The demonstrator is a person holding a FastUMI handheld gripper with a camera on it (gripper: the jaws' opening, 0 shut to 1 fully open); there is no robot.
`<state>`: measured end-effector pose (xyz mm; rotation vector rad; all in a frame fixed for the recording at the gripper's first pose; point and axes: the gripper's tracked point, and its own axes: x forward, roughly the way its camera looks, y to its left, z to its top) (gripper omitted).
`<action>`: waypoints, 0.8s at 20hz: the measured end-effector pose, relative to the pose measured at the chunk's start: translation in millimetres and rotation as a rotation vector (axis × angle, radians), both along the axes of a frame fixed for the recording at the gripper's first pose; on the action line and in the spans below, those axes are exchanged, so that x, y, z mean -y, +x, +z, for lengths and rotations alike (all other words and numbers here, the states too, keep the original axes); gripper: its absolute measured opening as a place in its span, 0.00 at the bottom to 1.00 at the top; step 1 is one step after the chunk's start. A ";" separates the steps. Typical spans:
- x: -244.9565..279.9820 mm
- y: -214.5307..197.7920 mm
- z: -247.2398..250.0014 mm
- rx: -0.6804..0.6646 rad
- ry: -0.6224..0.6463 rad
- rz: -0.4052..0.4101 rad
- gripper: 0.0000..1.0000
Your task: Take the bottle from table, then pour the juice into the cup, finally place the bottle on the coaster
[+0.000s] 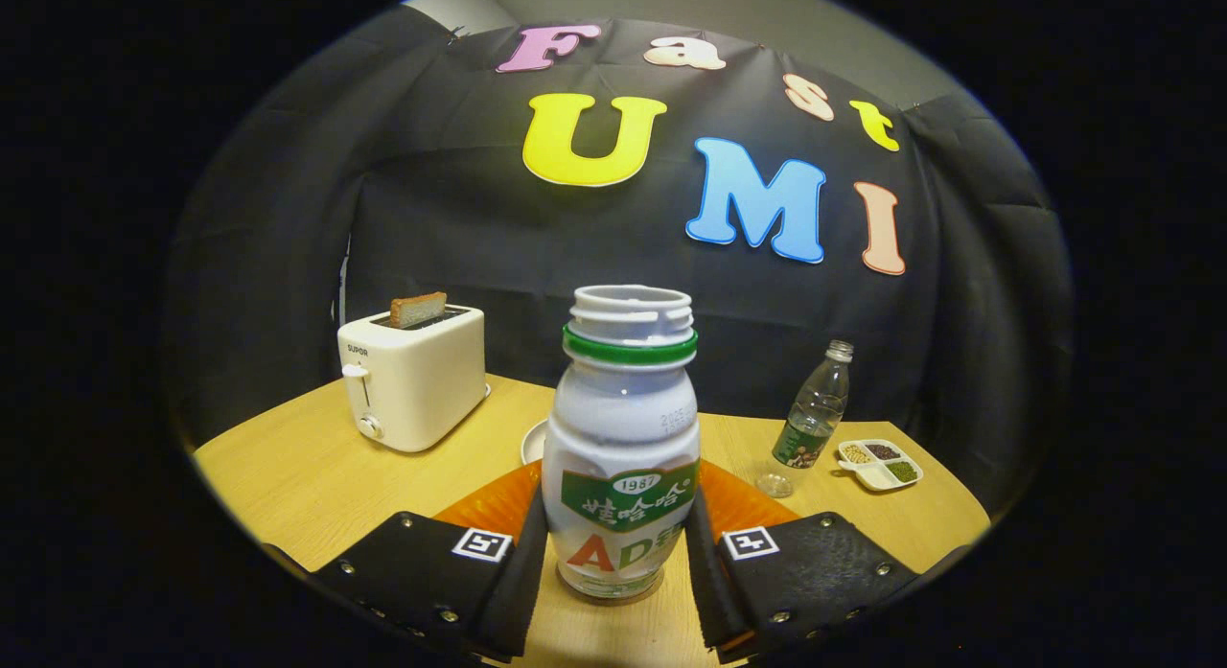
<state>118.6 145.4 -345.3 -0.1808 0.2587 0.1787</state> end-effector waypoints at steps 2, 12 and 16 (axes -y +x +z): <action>6.1 5.3 -16.5 -0.015 -0.034 -0.022 0.66; 5.6 20.1 -55.5 -0.060 0.057 -0.033 0.66; 4.5 20.1 -60.8 -0.079 0.072 -0.054 0.73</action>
